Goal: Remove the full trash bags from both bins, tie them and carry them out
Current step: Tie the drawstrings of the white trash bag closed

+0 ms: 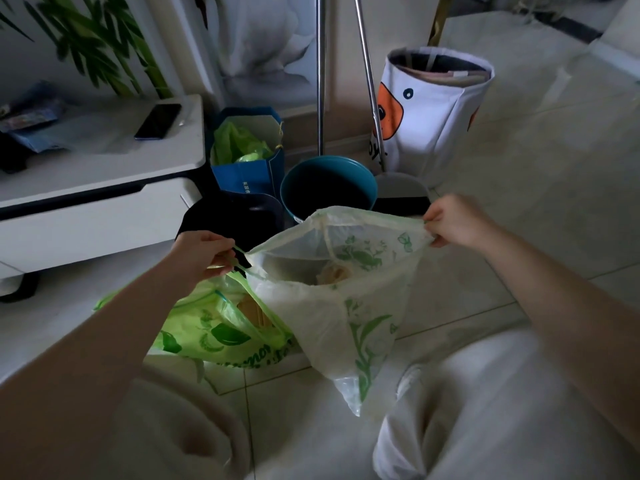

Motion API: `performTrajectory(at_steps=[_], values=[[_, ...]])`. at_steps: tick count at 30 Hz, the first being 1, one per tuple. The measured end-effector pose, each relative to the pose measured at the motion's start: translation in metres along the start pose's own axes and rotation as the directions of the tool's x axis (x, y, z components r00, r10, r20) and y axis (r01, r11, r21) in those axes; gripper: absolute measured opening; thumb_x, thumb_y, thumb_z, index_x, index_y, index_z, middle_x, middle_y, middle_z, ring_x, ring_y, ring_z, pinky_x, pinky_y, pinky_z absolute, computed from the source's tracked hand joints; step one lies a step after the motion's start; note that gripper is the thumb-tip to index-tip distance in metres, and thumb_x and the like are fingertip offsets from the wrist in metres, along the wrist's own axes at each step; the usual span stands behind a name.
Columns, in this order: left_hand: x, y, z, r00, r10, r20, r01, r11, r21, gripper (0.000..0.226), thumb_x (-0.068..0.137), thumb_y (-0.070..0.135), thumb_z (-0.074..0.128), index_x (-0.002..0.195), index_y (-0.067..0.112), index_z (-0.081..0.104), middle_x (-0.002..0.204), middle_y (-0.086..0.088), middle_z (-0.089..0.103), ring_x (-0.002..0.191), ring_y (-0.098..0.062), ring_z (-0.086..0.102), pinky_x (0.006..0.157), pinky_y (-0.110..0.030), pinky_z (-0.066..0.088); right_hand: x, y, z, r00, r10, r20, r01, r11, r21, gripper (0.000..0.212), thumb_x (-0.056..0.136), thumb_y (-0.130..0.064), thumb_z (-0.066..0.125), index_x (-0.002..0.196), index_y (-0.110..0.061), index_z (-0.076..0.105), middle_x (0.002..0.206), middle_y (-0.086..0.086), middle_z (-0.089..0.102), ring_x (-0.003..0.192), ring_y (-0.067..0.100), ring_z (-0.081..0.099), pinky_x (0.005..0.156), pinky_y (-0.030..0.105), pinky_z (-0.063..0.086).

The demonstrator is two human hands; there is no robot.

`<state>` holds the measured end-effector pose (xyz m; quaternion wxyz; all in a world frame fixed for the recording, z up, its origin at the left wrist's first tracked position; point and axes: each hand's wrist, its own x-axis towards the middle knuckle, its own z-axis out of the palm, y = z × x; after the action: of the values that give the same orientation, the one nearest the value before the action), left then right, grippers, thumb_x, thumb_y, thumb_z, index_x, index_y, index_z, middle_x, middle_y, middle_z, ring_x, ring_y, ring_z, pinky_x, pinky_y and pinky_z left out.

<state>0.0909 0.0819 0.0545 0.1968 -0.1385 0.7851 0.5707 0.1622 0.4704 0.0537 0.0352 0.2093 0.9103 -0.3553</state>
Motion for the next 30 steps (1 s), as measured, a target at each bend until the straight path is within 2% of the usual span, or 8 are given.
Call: performTrajectory(at_steps=[7, 10, 13, 17, 20, 23, 25, 30], values=[[-0.012, 0.008, 0.001, 0.998, 0.058, 0.019, -0.056, 0.991, -0.122, 0.007, 0.091, 0.01, 0.059, 0.085, 0.009, 0.058, 0.068, -0.007, 0.058, 0.06, -0.016, 0.068, 0.075, -0.036, 0.056, -0.002, 0.005, -0.01, 0.989, -0.105, -0.108, 0.096, 0.992, -0.085, 0.015, 0.078, 0.0, 0.066, 0.082, -0.012, 0.074, 0.078, 0.012, 0.073, 0.042, 0.0, 0.059, 0.048, 0.01, 0.049], [-0.016, 0.012, 0.003, 0.992, 0.125, 0.01, -0.124, 0.989, -0.077, 0.008, 0.092, 0.011, 0.058, 0.085, 0.009, 0.058, 0.068, -0.007, 0.061, 0.059, -0.016, 0.068, 0.068, -0.031, 0.058, -0.007, -0.001, -0.015, 0.962, -0.167, -0.217, 0.113, 0.964, -0.24, 0.013, 0.078, -0.003, 0.063, 0.077, -0.008, 0.075, 0.074, 0.01, 0.075, 0.06, 0.011, 0.068, 0.067, 0.027, 0.055], [-0.017, 0.01, 0.003, 0.992, 0.125, 0.024, -0.125, 0.992, -0.026, 0.007, 0.094, 0.011, 0.056, 0.088, 0.007, 0.058, 0.064, -0.007, 0.07, 0.052, -0.014, 0.068, 0.049, -0.023, 0.056, -0.012, -0.006, -0.012, 0.978, -0.045, -0.204, -0.038, 0.921, -0.388, 0.024, 0.082, -0.009, 0.055, 0.065, -0.005, 0.072, 0.058, 0.012, 0.07, 0.067, 0.029, 0.069, 0.071, 0.03, 0.054], [-0.021, 0.011, 0.006, 0.996, 0.081, 0.044, -0.077, 0.993, -0.089, 0.008, 0.094, 0.012, 0.057, 0.088, 0.007, 0.059, 0.065, -0.006, 0.072, 0.048, -0.01, 0.065, 0.044, -0.02, 0.052, -0.02, -0.023, -0.01, 0.983, 0.181, 0.022, -0.182, 0.981, 0.068, 0.021, 0.091, -0.014, 0.055, 0.079, 0.0, 0.065, 0.062, 0.009, 0.063, 0.049, 0.017, 0.061, 0.049, 0.023, 0.052], [-0.033, 0.026, 0.016, 0.978, 0.202, 0.05, -0.191, 0.966, -0.177, 0.011, 0.094, 0.012, 0.056, 0.086, 0.007, 0.062, 0.074, -0.005, 0.073, 0.054, -0.01, 0.068, 0.053, -0.021, 0.055, -0.035, -0.049, -0.019, 0.991, 0.047, 0.125, -0.102, 0.867, 0.488, 0.012, 0.091, -0.012, 0.057, 0.092, -0.003, 0.064, 0.08, 0.009, 0.067, 0.069, 0.018, 0.066, 0.066, 0.025, 0.055], [-0.054, 0.047, 0.031, 0.919, 0.392, 0.054, -0.361, 0.887, -0.288, 0.011, 0.094, 0.012, 0.056, 0.088, 0.006, 0.063, 0.083, -0.007, 0.075, 0.061, -0.014, 0.066, 0.065, -0.027, 0.058, -0.051, -0.077, -0.027, 0.985, -0.142, 0.097, 0.023, 0.67, 0.742, 0.012, 0.092, -0.012, 0.054, 0.083, -0.01, 0.062, 0.08, 0.006, 0.065, 0.072, 0.02, 0.066, 0.074, 0.03, 0.055], [-0.064, 0.055, 0.04, 0.877, 0.479, 0.027, -0.448, 0.837, -0.315, 0.009, 0.094, 0.011, 0.056, 0.089, 0.005, 0.06, 0.094, -0.012, 0.074, 0.063, -0.016, 0.065, 0.07, -0.03, 0.059, -0.058, -0.091, -0.024, 0.986, -0.152, 0.071, 0.031, 0.583, 0.812, 0.016, 0.092, -0.014, 0.055, 0.078, -0.012, 0.061, 0.072, 0.002, 0.061, 0.059, 0.015, 0.06, 0.063, 0.025, 0.052], [-0.065, 0.047, 0.059, 0.883, 0.469, -0.013, -0.467, 0.876, -0.119, 0.006, 0.09, 0.011, 0.062, 0.085, 0.008, 0.064, 0.098, -0.011, 0.074, 0.058, -0.013, 0.064, 0.064, -0.027, 0.058, -0.062, -0.1, -0.006, 0.99, 0.038, 0.138, -0.116, 0.778, 0.618, 0.016, 0.088, -0.013, 0.06, 0.073, -0.008, 0.061, 0.064, 0.006, 0.062, 0.051, 0.017, 0.061, 0.063, 0.032, 0.057]])
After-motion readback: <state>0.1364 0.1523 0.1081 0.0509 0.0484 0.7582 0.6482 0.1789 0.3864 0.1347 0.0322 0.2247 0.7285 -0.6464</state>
